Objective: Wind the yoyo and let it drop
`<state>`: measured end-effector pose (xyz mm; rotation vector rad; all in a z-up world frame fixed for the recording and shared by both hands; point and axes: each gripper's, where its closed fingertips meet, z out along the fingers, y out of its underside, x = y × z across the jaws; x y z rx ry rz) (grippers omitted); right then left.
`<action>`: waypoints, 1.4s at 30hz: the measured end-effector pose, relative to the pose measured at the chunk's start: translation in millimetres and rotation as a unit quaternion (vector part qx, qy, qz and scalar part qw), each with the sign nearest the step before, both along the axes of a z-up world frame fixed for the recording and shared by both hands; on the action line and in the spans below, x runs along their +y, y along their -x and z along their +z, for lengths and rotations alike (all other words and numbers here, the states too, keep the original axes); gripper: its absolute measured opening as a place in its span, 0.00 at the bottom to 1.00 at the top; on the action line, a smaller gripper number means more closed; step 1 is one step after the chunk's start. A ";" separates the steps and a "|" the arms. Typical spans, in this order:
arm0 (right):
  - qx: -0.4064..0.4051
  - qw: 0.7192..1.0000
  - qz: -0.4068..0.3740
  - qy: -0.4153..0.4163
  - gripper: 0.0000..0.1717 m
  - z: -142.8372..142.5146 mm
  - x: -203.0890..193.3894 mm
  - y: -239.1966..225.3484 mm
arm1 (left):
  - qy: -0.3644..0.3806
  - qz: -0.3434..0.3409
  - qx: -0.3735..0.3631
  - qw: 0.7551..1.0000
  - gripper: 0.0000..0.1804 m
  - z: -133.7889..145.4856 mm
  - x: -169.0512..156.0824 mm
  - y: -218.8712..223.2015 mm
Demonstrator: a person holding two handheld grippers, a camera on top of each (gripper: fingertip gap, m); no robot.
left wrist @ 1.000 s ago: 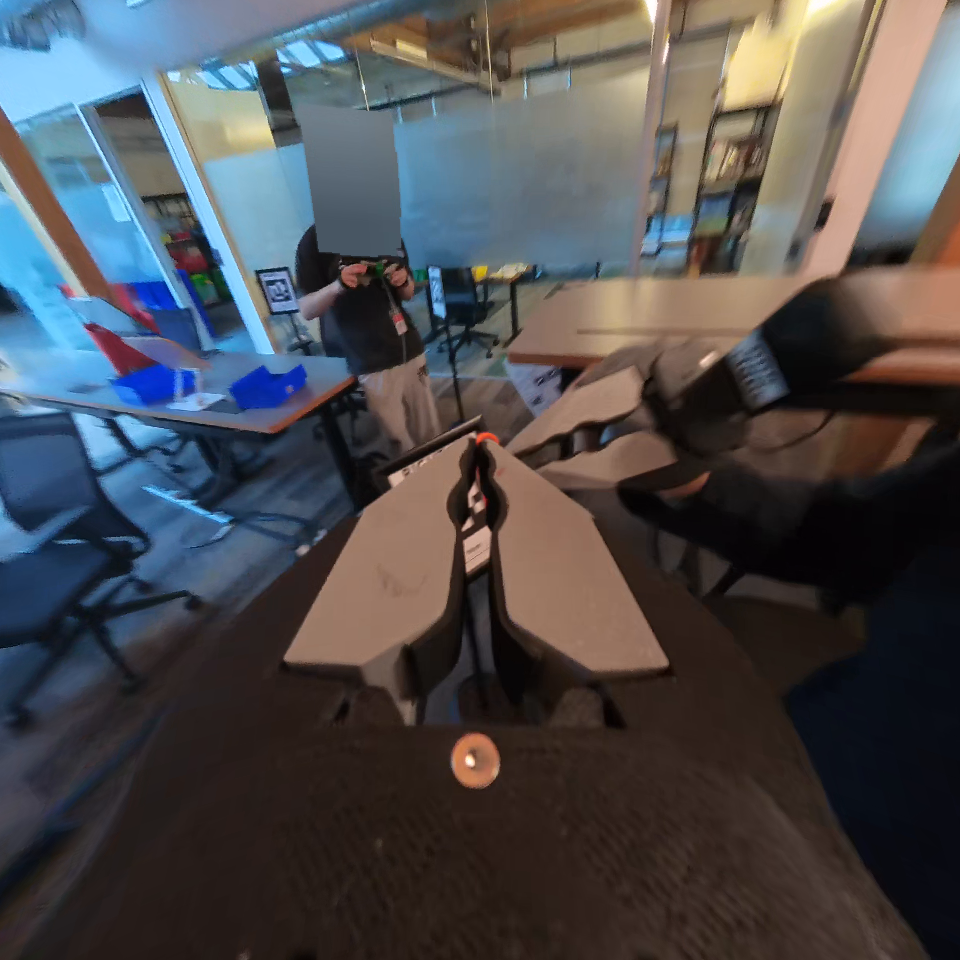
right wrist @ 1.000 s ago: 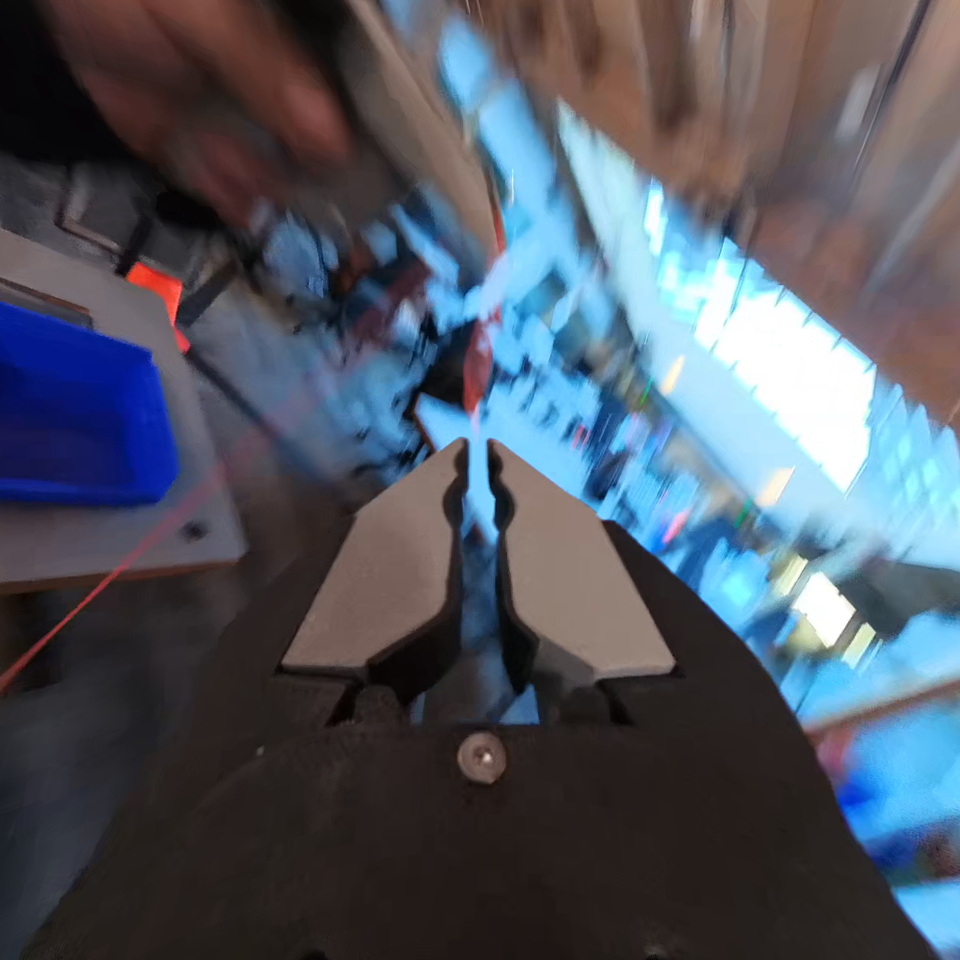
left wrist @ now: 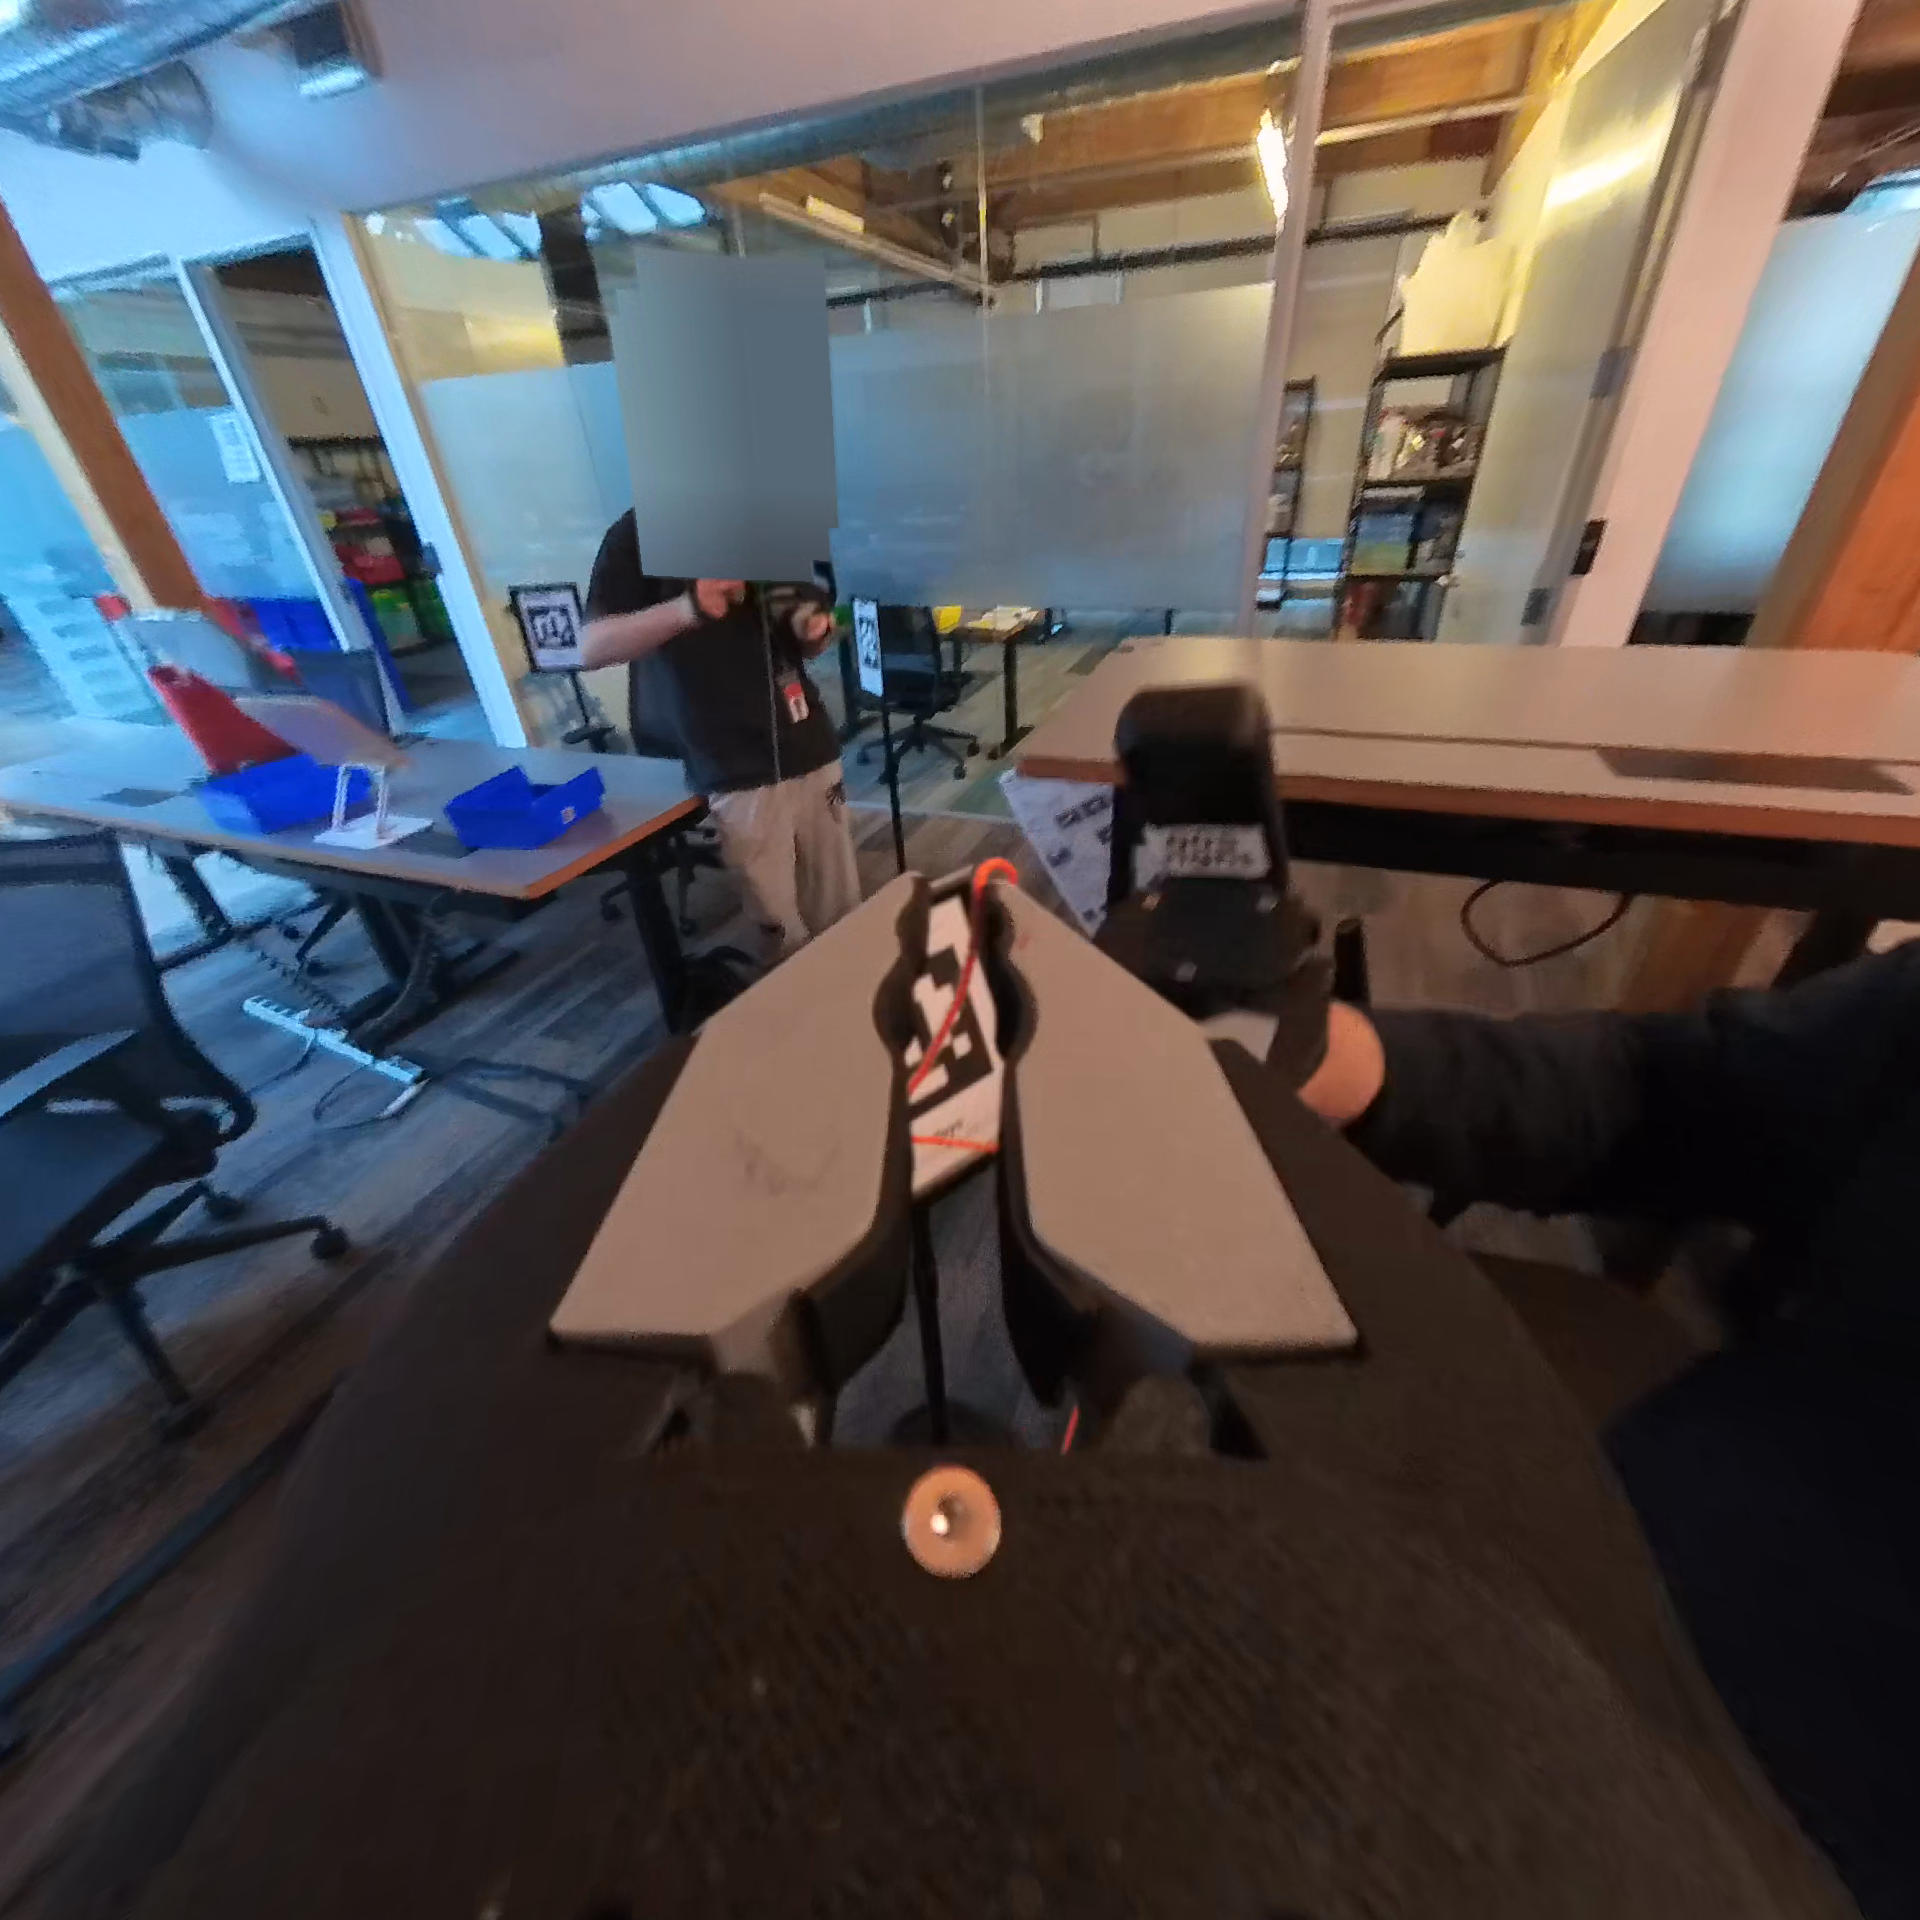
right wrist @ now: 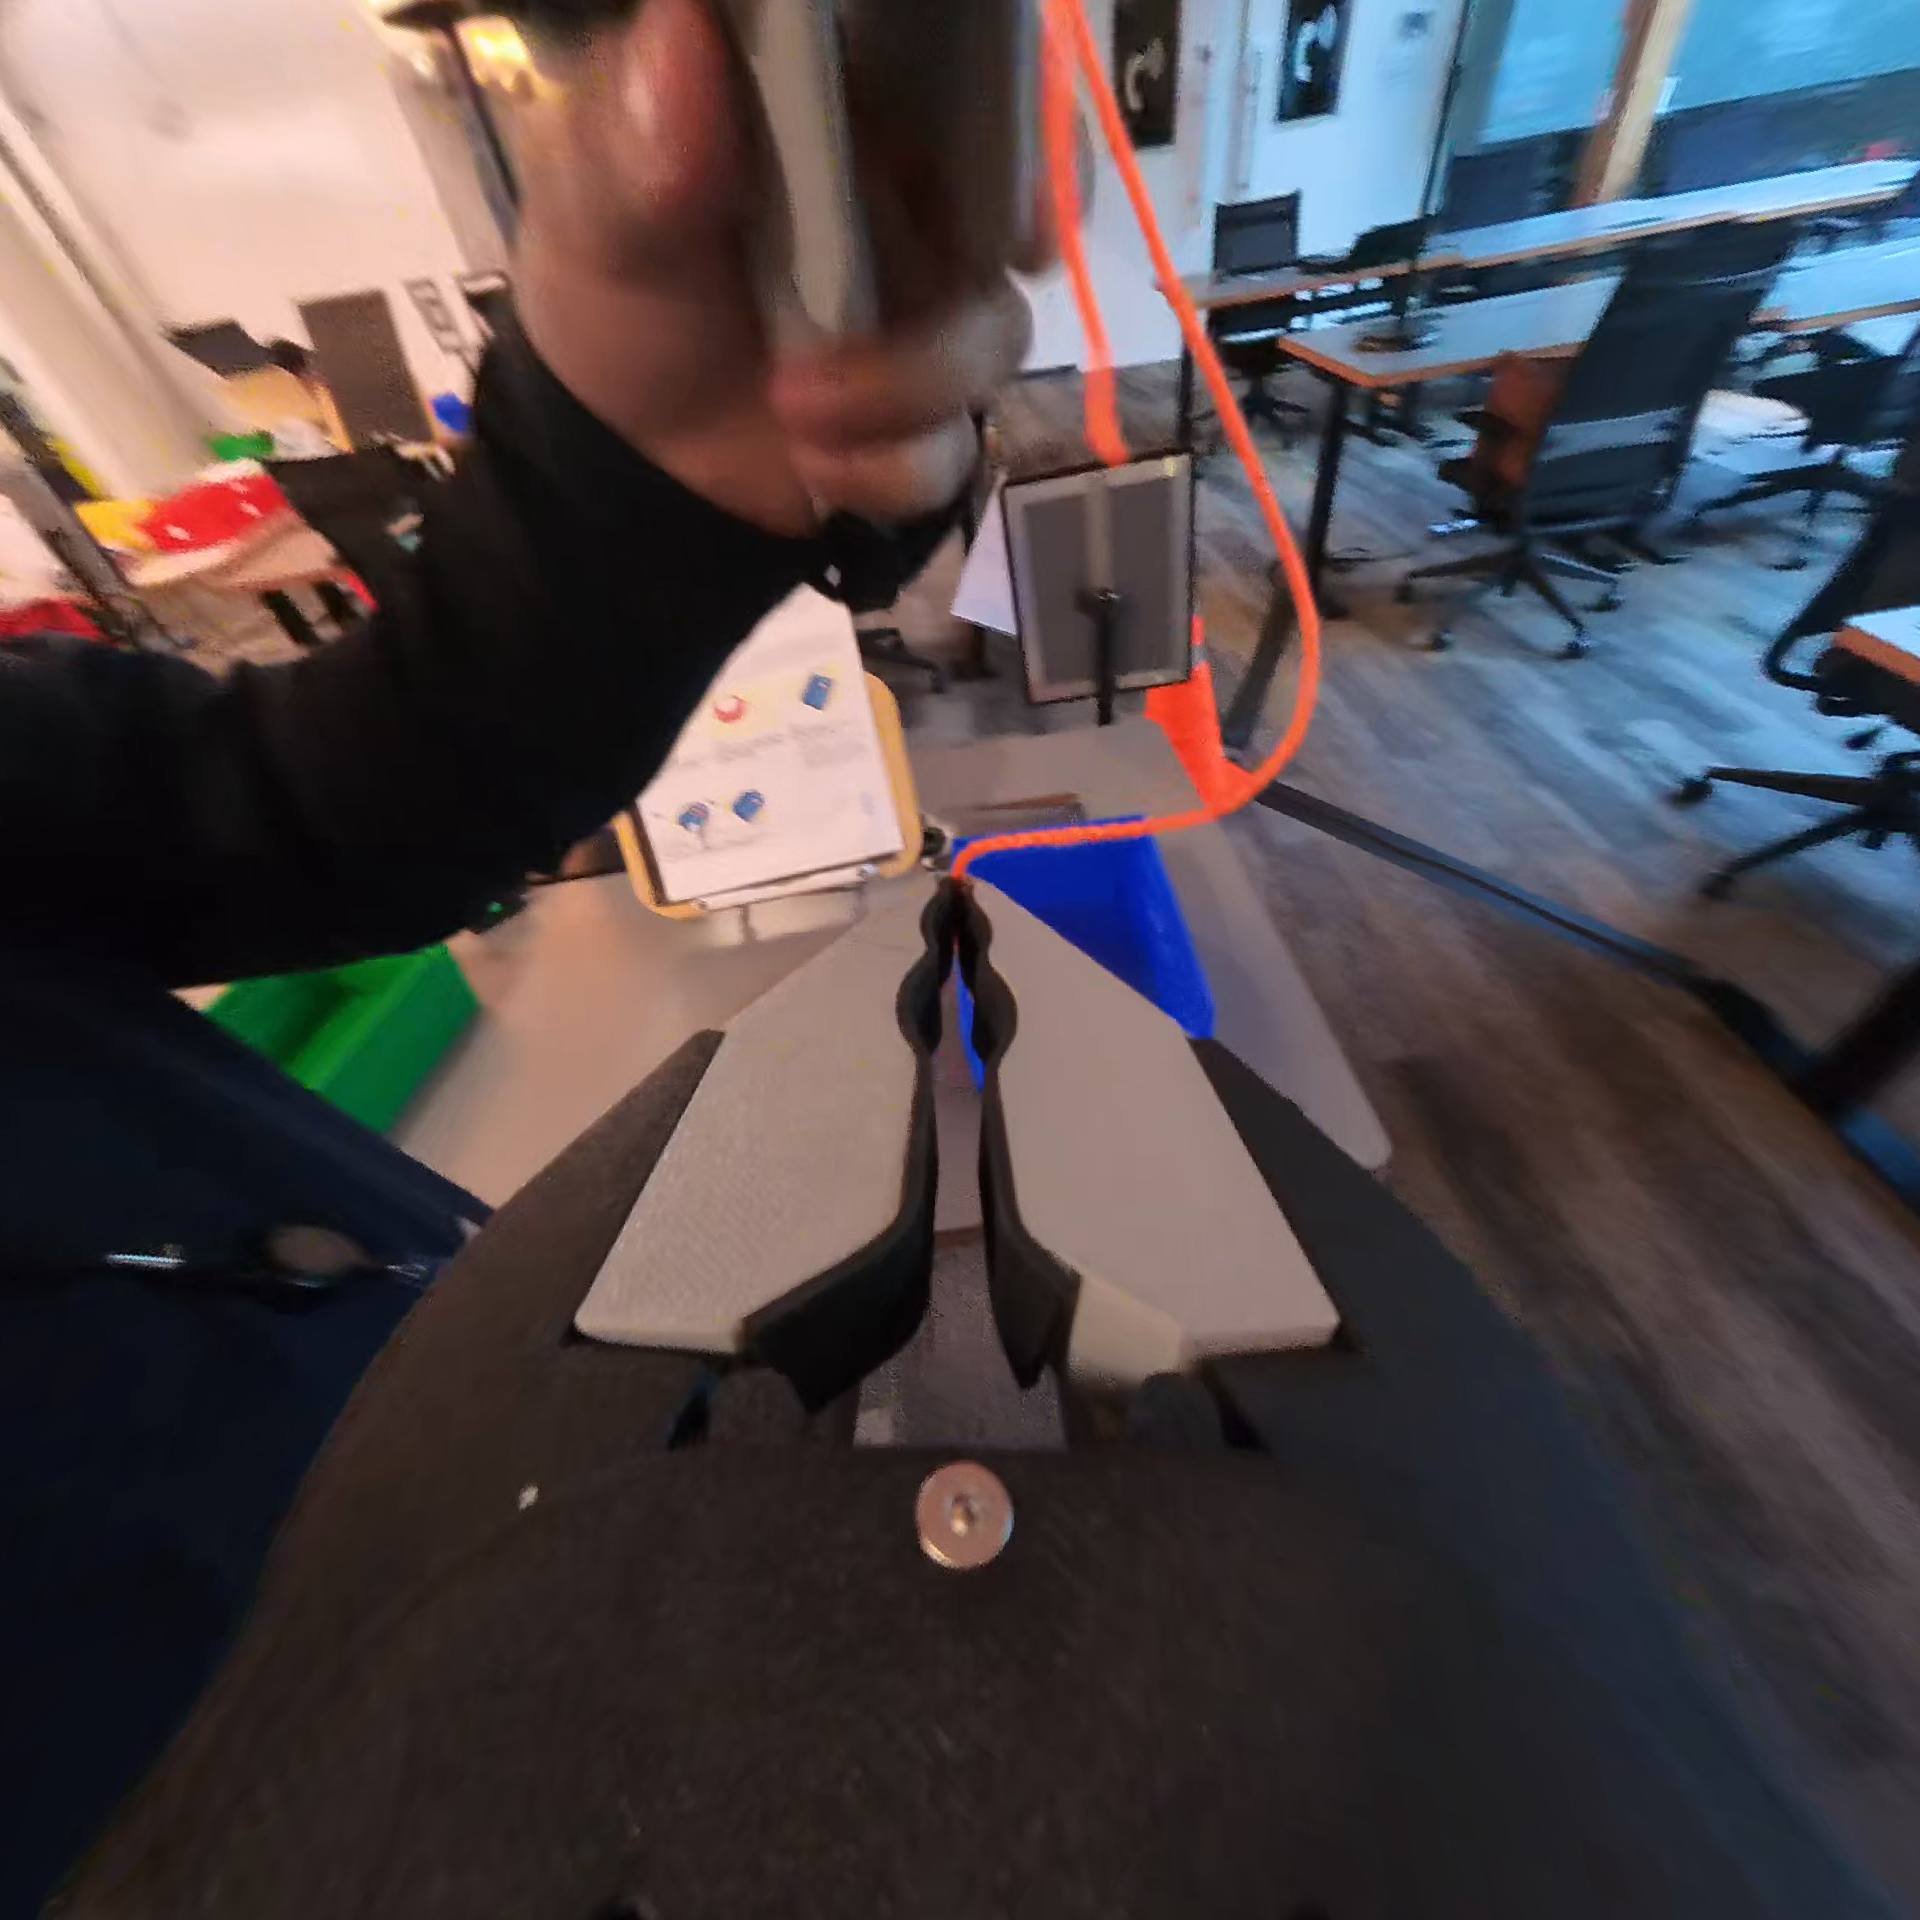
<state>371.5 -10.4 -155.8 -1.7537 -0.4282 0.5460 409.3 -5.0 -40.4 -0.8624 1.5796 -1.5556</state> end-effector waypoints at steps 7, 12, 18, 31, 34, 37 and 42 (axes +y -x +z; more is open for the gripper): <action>0.084 0.996 0.035 -0.013 0.00 17.5 -10.0 6.2 | 0.090 0.008 0.112 0.990 0.31 -111.4 47.9 30.8; 0.178 0.984 0.012 -0.026 0.00 31.2 -8.6 -11.6 | 0.173 -0.008 0.191 0.966 0.41 -225.8 42.9 59.3; 0.236 0.971 0.007 -0.041 0.00 29.1 -4.9 -12.2 | 0.247 -0.051 0.238 0.938 0.38 -286.1 11.9 85.2; 0.187 0.981 0.047 -0.035 0.00 -0.2 -8.0 31.0 | 0.206 -0.133 0.195 0.950 0.31 -241.1 -59.4 70.6; 0.155 0.986 0.045 -0.038 0.00 -7.9 -9.1 39.0 | 0.178 -0.141 0.199 0.953 0.26 -243.7 -72.5 63.5; 0.144 0.987 0.045 -0.047 0.00 -3.0 -13.8 41.8 | 0.161 -0.138 0.226 0.951 0.23 -262.8 -80.6 54.1; 0.105 0.992 0.033 -0.068 0.00 19.8 -22.4 32.8 | 0.125 -0.062 0.248 0.959 0.22 -287.8 -59.8 44.1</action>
